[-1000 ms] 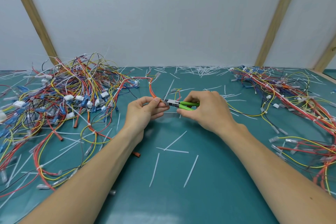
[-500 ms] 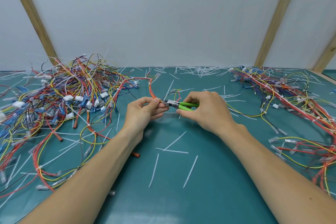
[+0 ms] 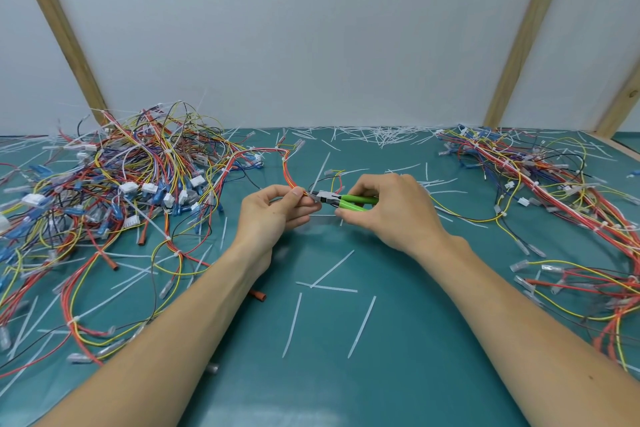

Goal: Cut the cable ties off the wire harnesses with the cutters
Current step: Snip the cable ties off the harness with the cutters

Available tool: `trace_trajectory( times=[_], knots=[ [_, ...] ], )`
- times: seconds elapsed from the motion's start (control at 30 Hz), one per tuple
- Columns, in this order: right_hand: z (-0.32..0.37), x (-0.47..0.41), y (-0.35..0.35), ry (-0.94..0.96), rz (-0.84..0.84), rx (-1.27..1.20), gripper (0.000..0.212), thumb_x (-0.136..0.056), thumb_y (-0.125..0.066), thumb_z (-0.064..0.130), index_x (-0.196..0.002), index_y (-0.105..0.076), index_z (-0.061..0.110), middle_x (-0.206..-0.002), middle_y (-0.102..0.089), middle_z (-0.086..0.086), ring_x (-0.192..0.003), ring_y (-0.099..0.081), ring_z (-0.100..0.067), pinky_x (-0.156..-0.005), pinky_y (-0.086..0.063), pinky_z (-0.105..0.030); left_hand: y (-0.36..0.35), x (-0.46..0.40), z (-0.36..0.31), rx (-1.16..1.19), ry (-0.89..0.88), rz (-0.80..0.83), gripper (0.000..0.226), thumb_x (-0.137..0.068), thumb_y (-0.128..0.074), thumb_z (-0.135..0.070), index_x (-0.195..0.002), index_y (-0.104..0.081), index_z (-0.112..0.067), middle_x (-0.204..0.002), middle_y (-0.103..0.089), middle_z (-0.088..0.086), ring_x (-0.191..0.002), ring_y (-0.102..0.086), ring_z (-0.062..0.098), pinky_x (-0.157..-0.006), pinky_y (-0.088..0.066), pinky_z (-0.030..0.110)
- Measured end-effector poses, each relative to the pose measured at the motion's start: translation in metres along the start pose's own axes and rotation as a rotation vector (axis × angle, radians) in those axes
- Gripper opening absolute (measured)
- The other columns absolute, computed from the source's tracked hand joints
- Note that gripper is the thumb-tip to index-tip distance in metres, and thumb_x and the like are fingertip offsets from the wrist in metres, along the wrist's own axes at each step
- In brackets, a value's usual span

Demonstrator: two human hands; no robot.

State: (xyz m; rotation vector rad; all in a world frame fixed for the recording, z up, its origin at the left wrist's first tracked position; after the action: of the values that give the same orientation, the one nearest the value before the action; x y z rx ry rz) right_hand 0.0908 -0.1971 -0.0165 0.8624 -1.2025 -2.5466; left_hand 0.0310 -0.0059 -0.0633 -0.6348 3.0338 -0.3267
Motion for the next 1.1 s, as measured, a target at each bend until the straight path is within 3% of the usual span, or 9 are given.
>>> trace_trajectory(
  times=[0.27, 0.5, 1.1],
  knots=[
    [0.0000, -0.0002, 0.0004, -0.001, 0.002, 0.007, 0.024, -0.072, -0.083, 0.057, -0.076, -0.071, 0.037, -0.068, -0.068, 0.018, -0.074, -0.061, -0.011, -0.060, -0.038, -0.027, 0.0002, -0.0002, 0.0002, -0.005, -0.001, 0.002, 0.012, -0.098, -0.063, -0.013, -0.092, -0.067, -0.004, -0.083, -0.078, 0.008, -0.084, -0.077, 0.023, -0.067, -0.060, 0.023],
    [-0.0011, -0.0001, -0.0003, -0.010, 0.013, 0.008, 0.023, -0.072, -0.083, 0.056, -0.076, -0.071, 0.037, -0.073, -0.071, 0.016, -0.078, -0.063, -0.014, -0.066, -0.049, -0.030, -0.0003, -0.0004, 0.0006, -0.010, -0.003, 0.005, 0.012, -0.098, -0.063, -0.013, -0.092, -0.067, -0.004, -0.085, -0.078, 0.009, -0.085, -0.077, 0.023, -0.069, -0.061, 0.024],
    [0.0005, 0.0001, 0.0011, 0.000, 0.009, 0.020, 0.024, -0.072, -0.082, 0.057, -0.077, -0.071, 0.036, -0.066, -0.066, 0.019, -0.073, -0.060, -0.010, -0.055, -0.035, -0.020, 0.0002, -0.0014, 0.0013, -0.003, 0.005, 0.011, 0.012, -0.098, -0.064, -0.014, -0.093, -0.067, -0.004, -0.085, -0.078, 0.009, -0.085, -0.077, 0.024, -0.066, -0.060, 0.023]
  ],
)
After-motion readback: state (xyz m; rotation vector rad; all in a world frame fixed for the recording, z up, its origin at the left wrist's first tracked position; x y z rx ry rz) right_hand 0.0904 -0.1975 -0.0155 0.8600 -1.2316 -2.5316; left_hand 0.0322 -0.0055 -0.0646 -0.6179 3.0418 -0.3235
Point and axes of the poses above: each hand's wrist, its own x-axis away from the middle knuckle, its own y-axis out of the back of the hand, z = x × y, the point moved 8 cm from there along -x, towards the middle knuckle
